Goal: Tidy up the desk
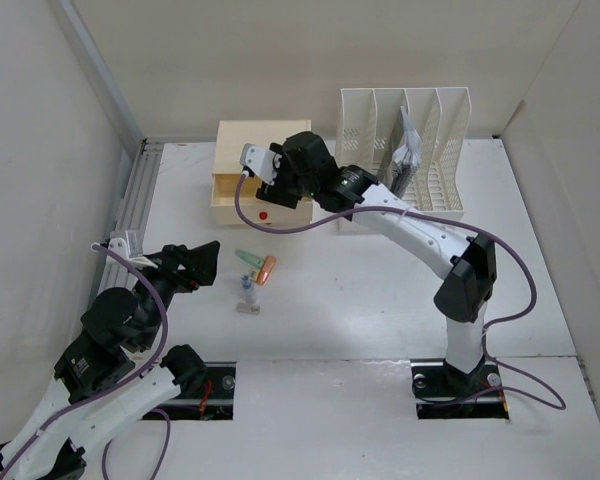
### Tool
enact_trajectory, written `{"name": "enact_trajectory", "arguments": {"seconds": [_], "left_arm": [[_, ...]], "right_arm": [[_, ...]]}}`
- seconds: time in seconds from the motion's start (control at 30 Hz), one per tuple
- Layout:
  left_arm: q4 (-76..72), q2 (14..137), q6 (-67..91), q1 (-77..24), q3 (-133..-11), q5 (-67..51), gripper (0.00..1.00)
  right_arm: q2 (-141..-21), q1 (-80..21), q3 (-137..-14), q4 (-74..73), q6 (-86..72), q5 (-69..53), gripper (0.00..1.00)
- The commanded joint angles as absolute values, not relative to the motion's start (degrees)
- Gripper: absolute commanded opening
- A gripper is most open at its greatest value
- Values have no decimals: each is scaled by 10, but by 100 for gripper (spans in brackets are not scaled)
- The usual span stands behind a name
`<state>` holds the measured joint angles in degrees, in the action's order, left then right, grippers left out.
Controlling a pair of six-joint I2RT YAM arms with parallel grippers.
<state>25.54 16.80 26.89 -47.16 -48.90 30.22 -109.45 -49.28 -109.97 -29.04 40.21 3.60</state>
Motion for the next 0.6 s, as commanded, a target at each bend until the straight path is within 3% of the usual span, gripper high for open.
{"name": "enact_trajectory", "arguments": {"seconds": [0.0,0.1,0.2,0.57], "left_arm": [[229,175,269,-473,-504,299,83],[229,175,269,-473,-504,299,83],[229,175,269,-473,-504,304,83],[229,175,269,-473,-498,304,83]], "right_arm": [[-1092,-490,-1145,-250,392,42,5],[-1092,-490,-1145,-256,392,36,24],[-1092,-490,-1145,-256,392,30,36],[-1062,-490,-1145,-262,387,8,50]]}}
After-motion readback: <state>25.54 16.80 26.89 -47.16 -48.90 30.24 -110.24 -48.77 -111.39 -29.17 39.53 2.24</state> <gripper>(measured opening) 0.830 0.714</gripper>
